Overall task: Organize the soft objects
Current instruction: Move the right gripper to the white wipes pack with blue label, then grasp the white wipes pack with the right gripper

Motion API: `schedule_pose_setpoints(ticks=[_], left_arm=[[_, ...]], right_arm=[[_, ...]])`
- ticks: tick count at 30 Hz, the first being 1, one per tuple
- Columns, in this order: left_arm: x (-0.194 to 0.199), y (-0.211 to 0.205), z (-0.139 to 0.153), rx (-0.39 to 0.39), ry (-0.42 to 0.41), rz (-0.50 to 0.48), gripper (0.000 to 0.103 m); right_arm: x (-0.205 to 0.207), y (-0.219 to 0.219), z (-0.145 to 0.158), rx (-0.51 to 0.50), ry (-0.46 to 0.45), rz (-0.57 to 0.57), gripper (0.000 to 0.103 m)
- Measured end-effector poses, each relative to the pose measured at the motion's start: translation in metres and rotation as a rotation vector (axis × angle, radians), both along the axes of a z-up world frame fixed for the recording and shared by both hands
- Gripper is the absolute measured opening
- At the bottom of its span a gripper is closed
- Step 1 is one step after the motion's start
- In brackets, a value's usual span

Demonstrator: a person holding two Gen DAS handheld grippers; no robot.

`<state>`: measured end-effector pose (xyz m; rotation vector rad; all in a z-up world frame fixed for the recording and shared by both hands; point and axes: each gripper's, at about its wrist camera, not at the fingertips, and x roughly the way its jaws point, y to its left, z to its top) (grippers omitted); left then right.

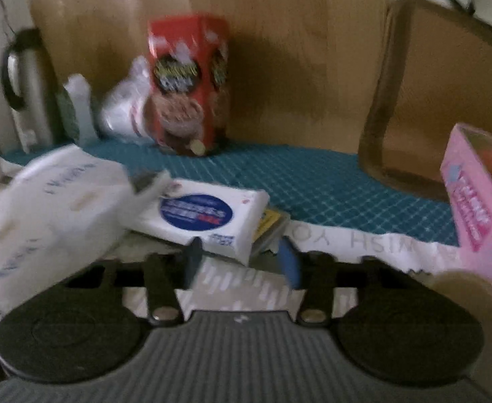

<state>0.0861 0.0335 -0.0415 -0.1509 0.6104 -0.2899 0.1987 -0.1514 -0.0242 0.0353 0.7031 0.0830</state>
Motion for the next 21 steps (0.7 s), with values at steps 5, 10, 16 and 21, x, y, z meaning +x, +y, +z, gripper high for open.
schedule_pose_setpoints(ticks=[5,10,16,21], left_arm=[[0.004,0.007,-0.003,-0.042,0.016,0.0,0.089],[0.003,0.009,-0.003,-0.06,0.018,-0.001,0.089],[0.001,0.004,-0.002,-0.026,0.011,0.011,0.09],[0.002,0.006,-0.002,-0.025,0.01,0.023,0.09]], right_arm=[[-0.03,0.0,-0.001,0.025,0.018,0.102,0.002],[-0.094,0.011,0.011,-0.02,-0.027,0.213,0.003],[-0.052,0.003,0.037,0.0,-0.137,0.074,0.053],[0.028,-0.016,0.021,0.135,-0.013,-0.083,0.057]])
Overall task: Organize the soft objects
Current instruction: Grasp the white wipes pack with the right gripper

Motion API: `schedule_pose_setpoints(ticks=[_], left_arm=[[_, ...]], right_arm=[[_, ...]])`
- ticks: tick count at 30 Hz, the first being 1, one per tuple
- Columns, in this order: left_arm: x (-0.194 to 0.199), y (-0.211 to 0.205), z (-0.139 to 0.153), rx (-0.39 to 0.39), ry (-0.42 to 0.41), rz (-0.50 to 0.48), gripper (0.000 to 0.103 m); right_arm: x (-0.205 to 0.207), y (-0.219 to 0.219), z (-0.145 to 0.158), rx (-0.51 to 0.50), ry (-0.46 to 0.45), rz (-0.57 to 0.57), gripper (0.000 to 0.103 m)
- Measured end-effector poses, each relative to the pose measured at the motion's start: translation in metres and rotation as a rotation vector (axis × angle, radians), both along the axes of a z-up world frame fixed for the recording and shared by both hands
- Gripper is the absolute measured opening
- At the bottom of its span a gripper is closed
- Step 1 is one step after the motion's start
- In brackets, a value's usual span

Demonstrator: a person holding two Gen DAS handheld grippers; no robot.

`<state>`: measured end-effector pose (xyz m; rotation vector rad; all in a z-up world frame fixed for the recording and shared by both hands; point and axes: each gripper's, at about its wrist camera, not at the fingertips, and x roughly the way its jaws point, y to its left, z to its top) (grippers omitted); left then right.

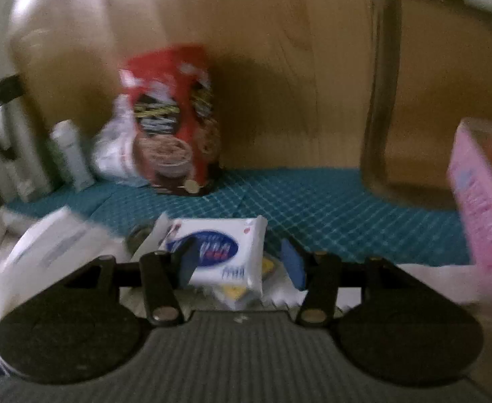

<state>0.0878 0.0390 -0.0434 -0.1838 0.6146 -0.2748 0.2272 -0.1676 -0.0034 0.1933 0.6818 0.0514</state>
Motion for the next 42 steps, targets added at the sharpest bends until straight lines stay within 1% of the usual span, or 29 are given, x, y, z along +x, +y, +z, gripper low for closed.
schedule_pose_setpoints(ticks=[2,3,4,5,6,7,9,12,14,15,17,19,20,21,23,24,25,28,31,32,34,35,38,42], left_arm=[[0.001,-0.001,0.0,0.004,0.006,0.001,0.09],[0.001,-0.001,0.0,0.008,0.004,-0.002,0.09],[0.0,-0.002,0.0,0.013,0.0,-0.002,0.089],[-0.001,-0.003,0.001,0.02,-0.004,-0.002,0.089],[0.0,-0.004,0.001,0.022,-0.007,-0.003,0.089],[0.0,-0.004,0.001,0.022,-0.008,-0.003,0.089],[0.001,-0.002,0.001,0.011,-0.004,-0.001,0.09],[0.003,0.002,0.001,-0.014,0.003,0.007,0.09],[0.001,0.002,0.002,-0.018,-0.001,0.013,0.092],[0.0,0.001,0.002,-0.012,-0.005,0.018,0.092],[-0.002,-0.002,0.003,0.007,-0.015,0.02,0.092],[-0.005,-0.005,0.004,0.024,-0.03,0.018,0.093],[-0.006,-0.006,0.004,0.031,-0.038,0.017,0.093],[-0.007,-0.006,0.005,0.033,-0.044,0.017,0.093],[-0.008,-0.007,0.005,0.029,-0.049,0.015,0.093],[-0.007,-0.006,0.005,0.024,-0.046,0.014,0.093],[-0.006,-0.005,0.005,0.019,-0.043,0.014,0.093],[-0.005,-0.002,0.005,0.0,-0.031,0.021,0.093],[-0.006,0.0,0.005,-0.012,-0.027,0.025,0.093],[-0.005,0.0,0.005,-0.011,-0.026,0.025,0.093],[-0.006,0.0,0.006,-0.009,-0.026,0.025,0.093],[-0.006,-0.001,0.006,-0.009,-0.026,0.023,0.093],[-0.005,0.0,0.006,-0.014,-0.019,0.017,0.093],[-0.004,0.002,0.005,-0.034,-0.01,0.014,0.093]], right_arm=[[0.025,-0.004,-0.01,0.001,0.058,-0.029,0.057],[0.029,-0.004,-0.012,0.005,0.069,-0.042,0.057],[0.034,-0.006,-0.014,0.028,0.07,-0.043,0.055],[0.036,-0.006,-0.014,0.043,0.08,-0.02,0.047],[0.036,-0.006,-0.011,0.064,0.079,0.017,0.027],[0.036,-0.004,-0.008,0.06,0.08,0.024,0.005],[0.024,-0.004,-0.001,0.065,0.079,0.059,0.005],[-0.006,0.001,0.005,0.003,0.057,0.119,0.005],[-0.02,0.003,0.004,0.004,0.088,0.174,0.005],[-0.026,0.005,0.003,0.005,0.101,0.21,0.005],[-0.033,0.015,0.0,-0.03,0.131,0.294,0.007],[-0.045,0.019,0.002,-0.055,0.149,0.338,0.011],[-0.049,0.02,0.004,-0.062,0.142,0.348,0.011],[-0.052,0.022,0.008,-0.073,0.111,0.353,0.011],[-0.058,0.027,0.016,-0.128,0.017,0.356,0.028],[-0.058,0.03,0.018,-0.146,-0.023,0.355,0.044],[-0.057,0.032,0.019,-0.144,-0.045,0.362,0.05],[-0.043,0.041,0.011,-0.129,-0.038,0.39,0.05],[-0.03,0.048,-0.006,-0.133,0.024,0.373,0.05],[-0.025,0.047,-0.013,-0.119,0.059,0.364,0.05],[-0.024,0.036,-0.016,-0.043,0.074,0.353,0.049],[-0.027,0.03,-0.014,-0.021,0.089,0.351,0.049],[-0.049,0.016,-0.013,0.017,0.112,0.348,0.048],[-0.105,-0.01,-0.014,0.105,0.113,0.348,0.048]])
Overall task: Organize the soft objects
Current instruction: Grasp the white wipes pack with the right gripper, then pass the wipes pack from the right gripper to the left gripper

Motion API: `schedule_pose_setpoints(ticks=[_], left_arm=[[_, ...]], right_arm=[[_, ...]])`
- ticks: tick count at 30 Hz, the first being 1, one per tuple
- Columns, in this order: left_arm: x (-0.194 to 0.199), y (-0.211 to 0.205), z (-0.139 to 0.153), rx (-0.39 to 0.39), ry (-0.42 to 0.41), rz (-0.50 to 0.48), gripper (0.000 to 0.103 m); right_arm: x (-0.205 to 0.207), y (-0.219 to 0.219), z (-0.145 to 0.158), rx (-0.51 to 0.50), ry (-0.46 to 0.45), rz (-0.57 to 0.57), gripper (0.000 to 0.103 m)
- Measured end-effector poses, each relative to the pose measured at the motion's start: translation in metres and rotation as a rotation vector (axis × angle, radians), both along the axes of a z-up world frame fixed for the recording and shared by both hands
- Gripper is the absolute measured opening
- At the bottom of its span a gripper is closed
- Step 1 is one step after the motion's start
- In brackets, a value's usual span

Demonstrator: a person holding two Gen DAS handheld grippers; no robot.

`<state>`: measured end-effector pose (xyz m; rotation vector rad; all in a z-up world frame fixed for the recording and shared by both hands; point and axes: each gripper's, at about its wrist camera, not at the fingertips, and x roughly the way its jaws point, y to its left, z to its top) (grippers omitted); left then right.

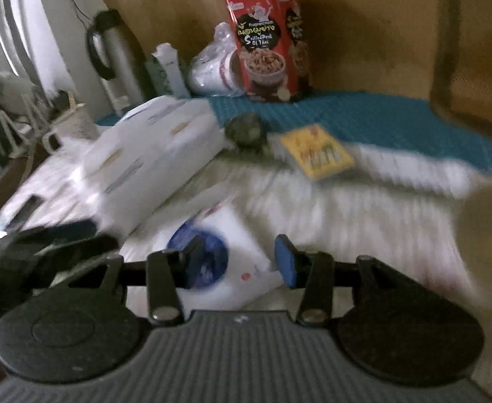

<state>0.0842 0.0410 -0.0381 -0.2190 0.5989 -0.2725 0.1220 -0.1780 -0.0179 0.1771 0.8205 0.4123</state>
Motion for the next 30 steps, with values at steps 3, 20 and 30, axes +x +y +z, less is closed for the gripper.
schedule_pose_setpoints(ticks=[3,20,30], left_arm=[[0.0,0.001,0.0,-0.009,0.005,0.006,0.093],[-0.015,-0.066,0.015,-0.029,0.123,-0.203,0.077],[-0.021,-0.093,0.008,-0.011,0.139,-0.262,0.06]], right_arm=[[-0.046,-0.014,0.0,0.035,-0.032,-0.023,0.049],[-0.041,0.014,-0.016,-0.173,-0.167,0.082,0.082],[-0.108,0.002,-0.001,-0.174,-0.332,0.011,0.041]])
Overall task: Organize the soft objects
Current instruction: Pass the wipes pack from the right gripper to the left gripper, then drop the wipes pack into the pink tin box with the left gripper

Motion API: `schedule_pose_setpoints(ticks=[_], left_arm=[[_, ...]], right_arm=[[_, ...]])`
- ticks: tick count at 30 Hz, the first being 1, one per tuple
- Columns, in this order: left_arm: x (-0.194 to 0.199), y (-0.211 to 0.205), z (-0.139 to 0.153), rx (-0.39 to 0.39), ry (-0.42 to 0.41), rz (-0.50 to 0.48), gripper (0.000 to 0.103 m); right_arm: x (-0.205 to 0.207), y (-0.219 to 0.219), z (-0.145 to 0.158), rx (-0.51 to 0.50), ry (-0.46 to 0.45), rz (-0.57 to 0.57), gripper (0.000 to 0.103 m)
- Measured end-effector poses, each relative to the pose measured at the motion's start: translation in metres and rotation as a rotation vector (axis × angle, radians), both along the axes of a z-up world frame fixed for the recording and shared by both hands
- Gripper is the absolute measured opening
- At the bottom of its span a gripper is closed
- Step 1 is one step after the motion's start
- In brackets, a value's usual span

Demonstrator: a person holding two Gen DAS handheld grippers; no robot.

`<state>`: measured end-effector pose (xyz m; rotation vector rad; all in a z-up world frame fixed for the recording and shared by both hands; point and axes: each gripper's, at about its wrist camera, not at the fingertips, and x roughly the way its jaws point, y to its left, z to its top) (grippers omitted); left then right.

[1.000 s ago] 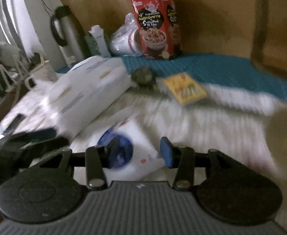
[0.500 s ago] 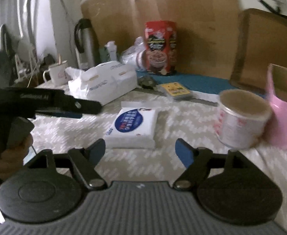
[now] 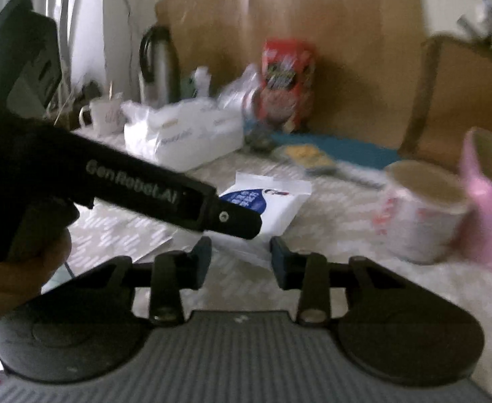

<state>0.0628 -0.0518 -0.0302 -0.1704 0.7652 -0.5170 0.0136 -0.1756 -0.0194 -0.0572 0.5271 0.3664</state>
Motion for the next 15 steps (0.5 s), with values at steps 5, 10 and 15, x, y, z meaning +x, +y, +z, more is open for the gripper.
schedule_pose_setpoints(ticks=[5,10,15], left_arm=[[-0.027,-0.039,0.031,-0.003,-0.166,-0.105,0.06],[-0.026,-0.106,0.061,-0.001,-0.273,-0.266,0.06],[-0.009,-0.188,0.07,0.015,-0.329,-0.376,0.068]], right_arm=[[-0.046,-0.014,0.021,-0.086,-0.229,-0.149,0.041],[-0.06,-0.063,0.037,-0.099,-0.31,-0.334,0.041],[-0.035,-0.127,0.041,-0.049,-0.282,-0.487,0.041]])
